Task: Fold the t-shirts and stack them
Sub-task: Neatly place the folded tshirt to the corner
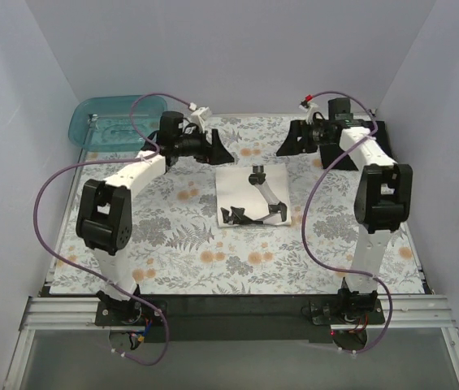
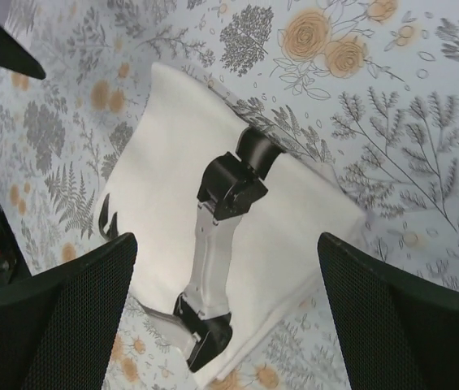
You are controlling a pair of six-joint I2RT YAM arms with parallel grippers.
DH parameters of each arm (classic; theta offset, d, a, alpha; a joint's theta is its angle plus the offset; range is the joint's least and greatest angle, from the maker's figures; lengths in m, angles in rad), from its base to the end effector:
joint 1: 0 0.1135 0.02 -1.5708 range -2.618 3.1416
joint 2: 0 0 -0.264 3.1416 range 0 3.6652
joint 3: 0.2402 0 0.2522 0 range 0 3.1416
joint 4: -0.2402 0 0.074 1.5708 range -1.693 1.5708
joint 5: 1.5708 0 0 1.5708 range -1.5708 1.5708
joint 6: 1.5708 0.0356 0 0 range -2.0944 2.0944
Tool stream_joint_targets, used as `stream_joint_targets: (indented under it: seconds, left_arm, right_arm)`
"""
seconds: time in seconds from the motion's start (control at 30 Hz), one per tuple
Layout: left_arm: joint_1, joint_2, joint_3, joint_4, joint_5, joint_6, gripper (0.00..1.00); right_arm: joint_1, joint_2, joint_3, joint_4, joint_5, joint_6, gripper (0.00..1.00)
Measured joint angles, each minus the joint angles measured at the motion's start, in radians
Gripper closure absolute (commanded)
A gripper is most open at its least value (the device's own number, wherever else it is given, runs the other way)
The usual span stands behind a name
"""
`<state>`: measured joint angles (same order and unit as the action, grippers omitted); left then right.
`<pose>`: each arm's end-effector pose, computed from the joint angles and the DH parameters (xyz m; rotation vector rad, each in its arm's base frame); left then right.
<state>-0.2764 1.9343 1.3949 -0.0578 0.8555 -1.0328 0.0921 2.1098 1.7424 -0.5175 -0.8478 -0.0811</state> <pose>0.4115 -0.1447 0.2312 -0.3418 2.4009 -1.6123 0.4630 0.0696 0.2326 -0.5616 2.2335 1.0305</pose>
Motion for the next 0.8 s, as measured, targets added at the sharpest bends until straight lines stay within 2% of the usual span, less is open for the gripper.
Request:
stream_joint_targets:
  seconds: [0.07, 0.17, 0.33, 0.5, 0.8]
  left_arm:
    - [-0.080, -0.095, -0.011, -0.032, -0.098, 0.160, 0.33]
    - [-0.258, -0.198, -0.053, -0.043, -0.237, 0.384, 0.39]
    - [-0.526, -0.219, -0.190, 0.003, -0.394, 0.675, 0.50]
    - [-0.653, -0.156, -0.306, 0.068, -0.523, 0.875, 0.56]
    - [-0.734, -0.008, -0.318, 0.256, -0.625, 1.001, 0.61]
  right_arm:
    - [-0.027, -0.111, -0.073, 0.004, 0.043, 0.023, 0.02]
    - [-0.082, -0.279, -0.202, 0.031, 0.089, 0.068, 0.02]
    - [-0.194, -0.463, -0.467, 0.095, 0.134, 0.171, 0.02]
    - [-0.231, -0.508, -0.643, 0.109, 0.188, 0.264, 0.02]
    - [-0.233, -0.509, -0.679, 0.159, 0.247, 0.394, 0.02]
